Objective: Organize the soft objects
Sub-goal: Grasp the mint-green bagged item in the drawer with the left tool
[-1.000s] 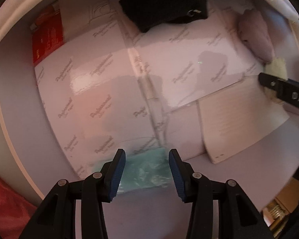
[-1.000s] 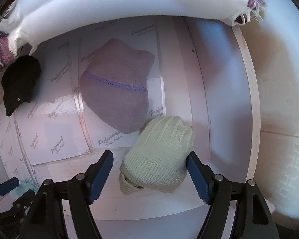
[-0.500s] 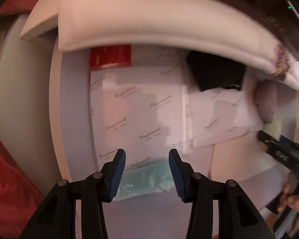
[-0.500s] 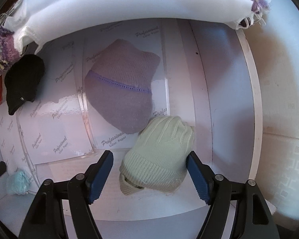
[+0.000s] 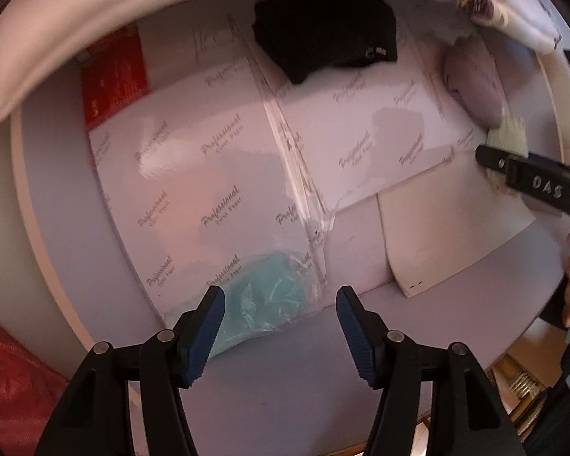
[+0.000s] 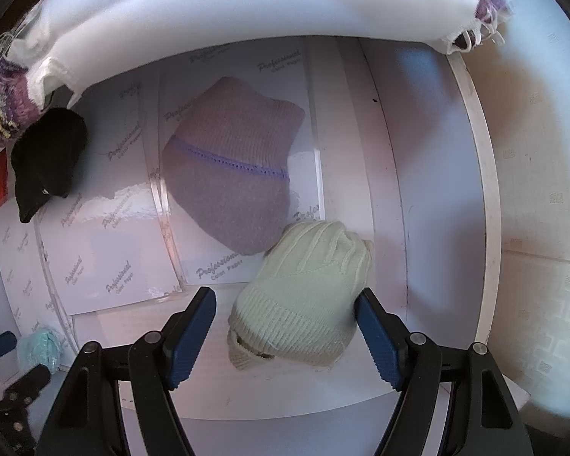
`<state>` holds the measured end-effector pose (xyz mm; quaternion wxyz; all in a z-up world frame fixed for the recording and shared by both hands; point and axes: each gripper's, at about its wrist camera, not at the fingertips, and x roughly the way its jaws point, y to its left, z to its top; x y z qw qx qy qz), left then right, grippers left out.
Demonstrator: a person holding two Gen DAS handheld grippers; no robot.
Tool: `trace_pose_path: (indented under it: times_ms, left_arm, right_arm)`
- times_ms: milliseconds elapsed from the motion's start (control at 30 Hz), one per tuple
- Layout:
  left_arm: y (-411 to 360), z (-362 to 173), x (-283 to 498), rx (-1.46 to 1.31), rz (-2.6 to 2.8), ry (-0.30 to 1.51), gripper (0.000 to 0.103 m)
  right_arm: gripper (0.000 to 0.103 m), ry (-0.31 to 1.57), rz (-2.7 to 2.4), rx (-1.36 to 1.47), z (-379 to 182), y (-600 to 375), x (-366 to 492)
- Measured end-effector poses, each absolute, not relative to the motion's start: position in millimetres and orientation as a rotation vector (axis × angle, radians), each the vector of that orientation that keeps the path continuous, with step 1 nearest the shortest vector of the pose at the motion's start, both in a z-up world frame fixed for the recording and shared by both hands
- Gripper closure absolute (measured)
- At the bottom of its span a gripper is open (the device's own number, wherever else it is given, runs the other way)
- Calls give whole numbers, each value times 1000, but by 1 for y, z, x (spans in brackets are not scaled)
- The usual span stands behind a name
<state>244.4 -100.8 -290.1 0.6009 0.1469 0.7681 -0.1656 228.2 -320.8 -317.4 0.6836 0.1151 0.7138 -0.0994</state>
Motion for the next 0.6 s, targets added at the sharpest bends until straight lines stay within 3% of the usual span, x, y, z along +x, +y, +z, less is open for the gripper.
trace_pose_path:
  times_ms: [200, 433, 600]
  left_arm:
    - [-104, -312, 240, 403, -357, 1812, 42]
    - [-82, -313, 264, 317, -235, 1755, 63]
    - [-68, -297, 282, 196, -198, 1698, 65]
  right_arm:
    - [27, 1601, -225, 250, -318, -317, 228]
    - [27, 1600, -226, 251, -318, -317, 228]
    - [27, 1600, -227, 254, -318, -316, 227]
